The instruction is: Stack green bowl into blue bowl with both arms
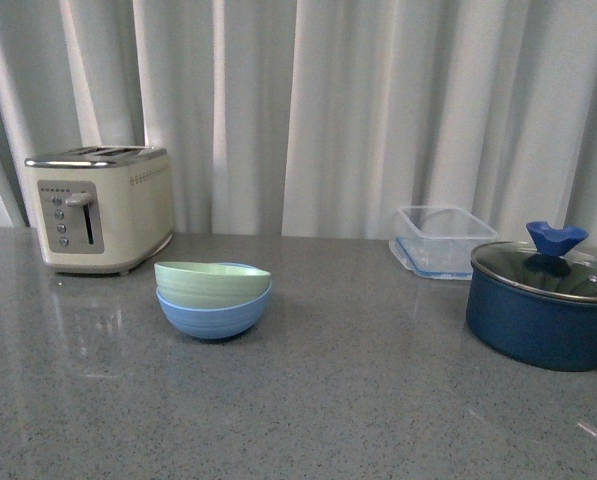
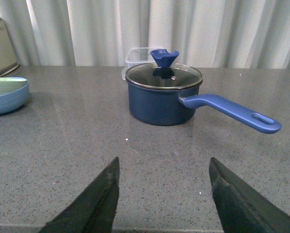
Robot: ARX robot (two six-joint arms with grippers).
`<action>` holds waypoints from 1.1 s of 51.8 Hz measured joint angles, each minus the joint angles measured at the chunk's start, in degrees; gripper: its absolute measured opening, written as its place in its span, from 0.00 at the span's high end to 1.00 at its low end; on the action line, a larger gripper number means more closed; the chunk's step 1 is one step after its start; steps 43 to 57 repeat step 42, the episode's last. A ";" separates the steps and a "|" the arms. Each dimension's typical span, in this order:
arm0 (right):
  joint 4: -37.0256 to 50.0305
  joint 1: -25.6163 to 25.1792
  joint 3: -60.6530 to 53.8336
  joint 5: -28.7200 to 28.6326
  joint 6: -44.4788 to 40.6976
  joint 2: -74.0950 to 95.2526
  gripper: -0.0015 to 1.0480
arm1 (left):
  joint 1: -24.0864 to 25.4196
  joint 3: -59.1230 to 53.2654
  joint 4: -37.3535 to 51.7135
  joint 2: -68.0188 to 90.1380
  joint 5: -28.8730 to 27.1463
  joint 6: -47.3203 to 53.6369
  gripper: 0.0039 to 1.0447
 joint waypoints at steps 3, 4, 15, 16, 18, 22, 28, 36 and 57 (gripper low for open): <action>0.00 0.00 0.00 0.00 0.00 0.00 0.39 | 0.00 0.00 0.00 0.00 0.00 0.00 0.06; 0.00 0.00 0.00 0.00 0.00 0.00 0.35 | 0.00 0.00 0.00 0.00 0.00 0.00 0.06; 0.00 0.00 0.00 0.00 0.07 0.00 0.08 | 0.00 0.00 0.00 0.00 0.00 0.00 0.06; 0.00 0.00 0.00 0.00 0.04 0.00 0.08 | 0.00 0.00 0.00 0.00 0.00 0.00 0.06; 0.00 0.00 0.00 0.00 0.04 0.00 0.10 | 0.00 0.00 0.00 0.00 0.00 0.00 0.06; 0.00 0.00 0.00 0.00 0.02 0.00 0.10 | 0.00 0.00 0.00 0.00 0.00 0.00 0.06; 0.00 0.00 0.00 0.00 0.02 0.00 0.10 | 0.00 0.00 0.00 0.00 0.00 0.00 0.06; 0.00 0.00 0.00 0.00 0.04 0.00 0.10 | 0.00 0.00 0.00 0.00 0.00 0.00 0.06; 0.00 0.00 0.00 0.00 0.04 0.00 0.10 | 0.00 0.00 0.00 0.00 0.00 0.00 0.06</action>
